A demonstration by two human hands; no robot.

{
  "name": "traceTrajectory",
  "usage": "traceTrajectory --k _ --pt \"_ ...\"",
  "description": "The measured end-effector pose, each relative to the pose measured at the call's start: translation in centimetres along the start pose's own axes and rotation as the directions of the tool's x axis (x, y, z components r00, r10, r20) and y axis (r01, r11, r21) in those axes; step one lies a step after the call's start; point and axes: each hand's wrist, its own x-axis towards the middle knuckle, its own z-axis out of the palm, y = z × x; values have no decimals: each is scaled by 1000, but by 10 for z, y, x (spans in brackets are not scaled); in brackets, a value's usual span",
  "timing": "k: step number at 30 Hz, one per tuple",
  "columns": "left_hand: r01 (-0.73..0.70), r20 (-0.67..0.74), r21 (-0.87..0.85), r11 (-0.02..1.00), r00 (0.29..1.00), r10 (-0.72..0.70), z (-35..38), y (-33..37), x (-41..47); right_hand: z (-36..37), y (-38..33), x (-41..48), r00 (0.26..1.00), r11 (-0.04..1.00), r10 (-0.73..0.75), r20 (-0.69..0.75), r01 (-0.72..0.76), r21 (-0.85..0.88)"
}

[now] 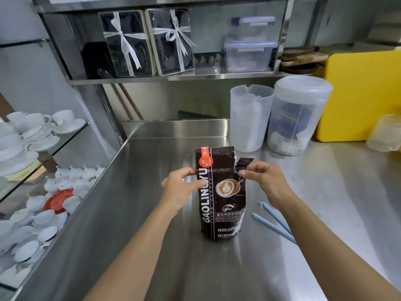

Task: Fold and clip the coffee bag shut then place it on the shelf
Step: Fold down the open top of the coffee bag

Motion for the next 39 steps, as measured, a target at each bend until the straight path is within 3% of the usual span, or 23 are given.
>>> traceTrajectory --k 4,7,10,15,20,25,30,36,39 --pt "47 -140 -58 997 989 -55 5 -6 1 -3 10 -5 999 998 39 21 -38 -60" --pt "30 -119 -78 997 992 -39 9 -8 -2 -5 16 -14 998 990 42 55 -34 -137" --pt "50 -59 -90 995 997 -55 10 -14 -4 -3 17 -16 999 996 37 -23 -39 -82" --pt "79 -209 -108 991 973 -101 16 -16 -5 1 21 -13 999 985 14 -46 -22 -169" --pt "53 -58 -266 963 996 -71 14 -19 -11 -4 27 -12 997 999 54 -48 -54 -1" --pt "11 -242 -7 1000 970 -12 23 -19 -10 3 29 -10 996 999 39 -82 -41 -20" --pt "-14 -119 -85 996 993 4 14 -18 -5 -6 15 -10 999 998 48 20 -47 -50" --pt "-97 -127 8 995 987 97 20 15 2 9 -10 -2 995 996 -41 93 48 -73" --pt "-101 -173 -3 995 980 99 25 23 4 13 -8 5 995 986 -77 65 85 -141"
